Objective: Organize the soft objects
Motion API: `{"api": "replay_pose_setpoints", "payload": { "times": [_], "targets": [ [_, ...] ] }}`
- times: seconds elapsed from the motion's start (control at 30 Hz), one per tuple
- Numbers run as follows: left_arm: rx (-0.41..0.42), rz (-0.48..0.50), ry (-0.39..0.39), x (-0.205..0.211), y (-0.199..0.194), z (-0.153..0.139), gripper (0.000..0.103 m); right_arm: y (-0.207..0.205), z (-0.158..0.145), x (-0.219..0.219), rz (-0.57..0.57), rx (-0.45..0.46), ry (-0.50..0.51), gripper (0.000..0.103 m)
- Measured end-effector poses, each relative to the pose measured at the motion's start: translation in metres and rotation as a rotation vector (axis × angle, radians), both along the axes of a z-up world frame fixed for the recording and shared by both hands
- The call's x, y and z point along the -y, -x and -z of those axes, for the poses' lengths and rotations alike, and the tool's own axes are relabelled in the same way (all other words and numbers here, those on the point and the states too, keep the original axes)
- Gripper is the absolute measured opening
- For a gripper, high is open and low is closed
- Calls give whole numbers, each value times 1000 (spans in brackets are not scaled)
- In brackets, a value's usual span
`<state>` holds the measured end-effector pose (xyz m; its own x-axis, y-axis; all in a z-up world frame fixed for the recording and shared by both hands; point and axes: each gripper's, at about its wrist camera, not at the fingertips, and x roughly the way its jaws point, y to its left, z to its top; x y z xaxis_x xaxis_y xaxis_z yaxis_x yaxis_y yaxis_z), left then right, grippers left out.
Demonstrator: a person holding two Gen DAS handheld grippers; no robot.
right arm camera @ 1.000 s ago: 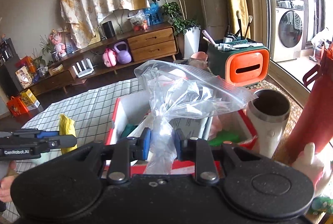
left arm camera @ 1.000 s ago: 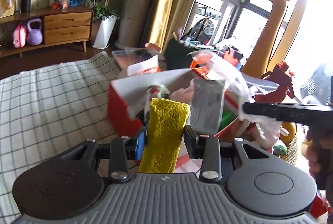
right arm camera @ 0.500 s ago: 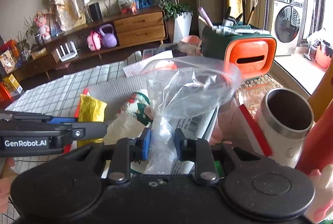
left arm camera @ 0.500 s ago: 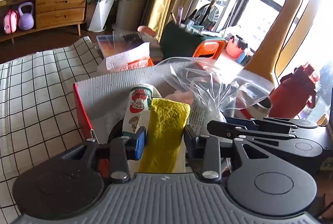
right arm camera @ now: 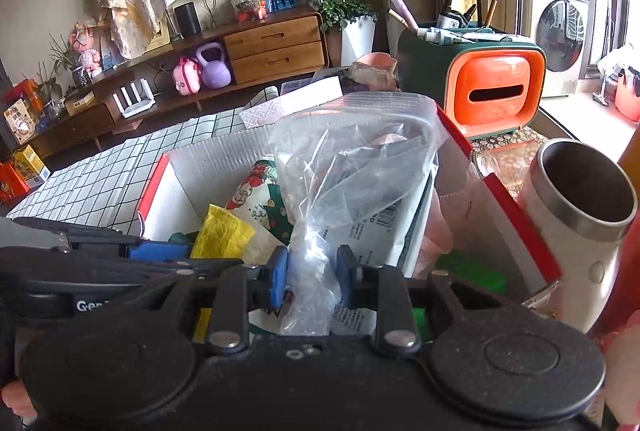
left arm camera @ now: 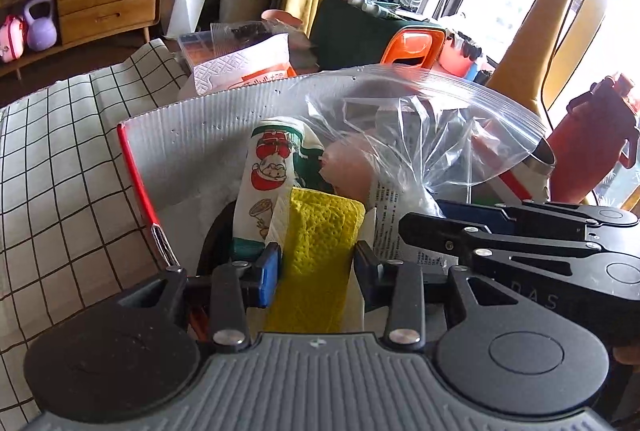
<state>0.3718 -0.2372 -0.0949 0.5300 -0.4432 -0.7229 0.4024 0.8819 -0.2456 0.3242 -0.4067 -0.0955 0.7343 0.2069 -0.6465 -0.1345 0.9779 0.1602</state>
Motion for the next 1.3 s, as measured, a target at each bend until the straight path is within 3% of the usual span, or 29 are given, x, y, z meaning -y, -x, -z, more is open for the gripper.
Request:
{"api": "replay_pose_setpoints", "payload": {
  "times": [0.13, 0.27, 0.53, 0.7, 0.83, 1.1, 1.3],
  "targets": [
    [26, 6, -18, -1, 8, -7, 42, 4, -5, 4, 9, 5, -20, 33],
    [74, 12, -46, -4, 20, -18, 53, 16, -12, 5, 5, 13, -36, 37],
    [133, 1, -21, -23, 52, -40, 67, 52, -33, -2, -25, 67, -54, 56],
    [172, 4, -11, -35, 78, -52, 68, 77, -47, -9, -42, 118, -64, 63],
    [204, 9, -9, -44, 99, -61, 76, 96, -57, -15, -59, 161, -69, 68],
    [257, -65, 40, -73, 136, -76, 83, 133, -70, -23, -106, 249, -96, 92],
    [282, -106, 49, -91, 153, -84, 85, 152, -73, -28, -115, 297, -115, 100]
  ]
}}
